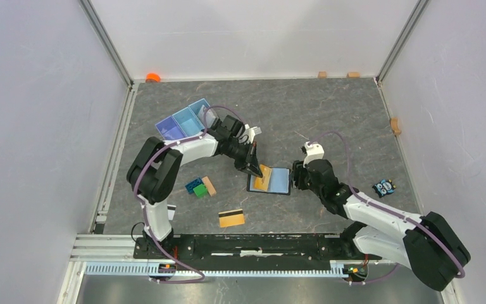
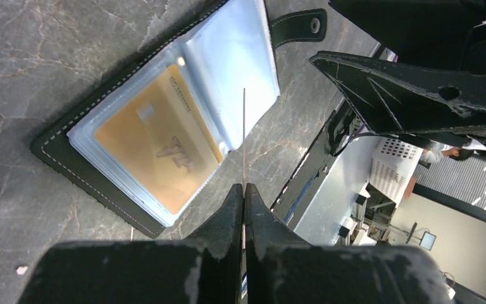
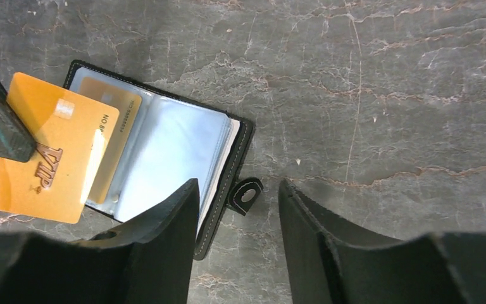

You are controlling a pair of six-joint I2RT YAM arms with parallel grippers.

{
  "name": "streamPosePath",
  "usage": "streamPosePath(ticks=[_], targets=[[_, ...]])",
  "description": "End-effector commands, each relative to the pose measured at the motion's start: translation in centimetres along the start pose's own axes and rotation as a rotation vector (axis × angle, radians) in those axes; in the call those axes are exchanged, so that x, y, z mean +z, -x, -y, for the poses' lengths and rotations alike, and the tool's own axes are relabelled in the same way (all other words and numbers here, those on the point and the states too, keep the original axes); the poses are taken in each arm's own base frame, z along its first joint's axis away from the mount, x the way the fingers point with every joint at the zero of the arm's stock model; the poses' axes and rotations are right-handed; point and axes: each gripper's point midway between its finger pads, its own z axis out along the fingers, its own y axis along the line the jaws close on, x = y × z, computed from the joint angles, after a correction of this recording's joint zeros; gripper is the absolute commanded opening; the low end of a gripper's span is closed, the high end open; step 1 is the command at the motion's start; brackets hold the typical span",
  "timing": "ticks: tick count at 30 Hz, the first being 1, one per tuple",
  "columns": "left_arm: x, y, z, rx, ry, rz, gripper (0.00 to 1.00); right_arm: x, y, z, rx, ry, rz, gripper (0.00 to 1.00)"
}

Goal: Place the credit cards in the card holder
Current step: Insert the credit card into the card holder.

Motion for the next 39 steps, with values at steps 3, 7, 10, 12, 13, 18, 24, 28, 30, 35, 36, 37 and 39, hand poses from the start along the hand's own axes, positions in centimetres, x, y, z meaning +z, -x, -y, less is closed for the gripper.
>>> streamPosePath(ticks=[3, 7, 10, 12, 13, 18, 24, 28, 30, 35, 36, 37, 39], targets=[[1.0, 0.4, 0.5, -0.031, -0.05, -0.042, 0.02, 0.9, 0.9, -0.3, -0.015, 0.008, 0.044, 0.48], [1.5, 0.2, 0.0, -0.059, -0.055, -0.06, 0.02, 1.1, 0.5, 0.5, -0.011, -0.03, 0.043, 0.42], [1.9, 0.1, 0.0, -0.082, -0.077, -0.066, 0.02, 1.2, 0.2, 1.1, -0.008, -0.064, 0.03, 0.35], [2.0, 0.1, 0.1, -0.087, -0.084, -0.063, 0.02, 1.2, -0.1, 1.4, -0.007, -0.081, 0.02, 0.34], [2.0, 0.1, 0.1, -0.089, -0.087, -0.064, 0.02, 1.2, -0.2, 1.5, -0.006, -0.087, 0.02, 0.32], [2.3, -0.1, -0.2, -0.113, -0.09, -0.073, 0.02, 1.3, -0.5, 1.8, -0.003, -0.108, 0.011, 0.26], [2.6, -0.4, -0.7, -0.142, -0.082, -0.081, 0.02, 1.5, -1.0, 2.2, 0.002, -0.127, -0.008, 0.21], [2.8, -0.5, -1.0, -0.153, -0.071, -0.08, 0.02, 1.4, -1.3, 2.4, 0.006, -0.138, -0.012, 0.18], [2.8, -0.6, -1.1, -0.161, -0.069, -0.083, 0.02, 1.4, -1.2, 2.5, 0.007, -0.141, -0.011, 0.17], [2.8, -0.8, -1.5, -0.17, -0.05, -0.076, 0.02, 1.4, -1.4, 2.6, 0.01, -0.148, -0.016, 0.17], [2.8, -0.9, -1.6, -0.17, -0.046, -0.071, 0.02, 1.4, -1.3, 2.6, 0.011, -0.148, -0.014, 0.17], [2.8, -1.0, -1.7, -0.177, -0.046, -0.066, 0.02, 1.4, -1.4, 2.6, 0.012, -0.147, -0.016, 0.16], [2.9, -1.2, -1.8, -0.187, -0.052, -0.068, 0.02, 1.4, -1.4, 2.6, 0.011, -0.149, -0.016, 0.16]])
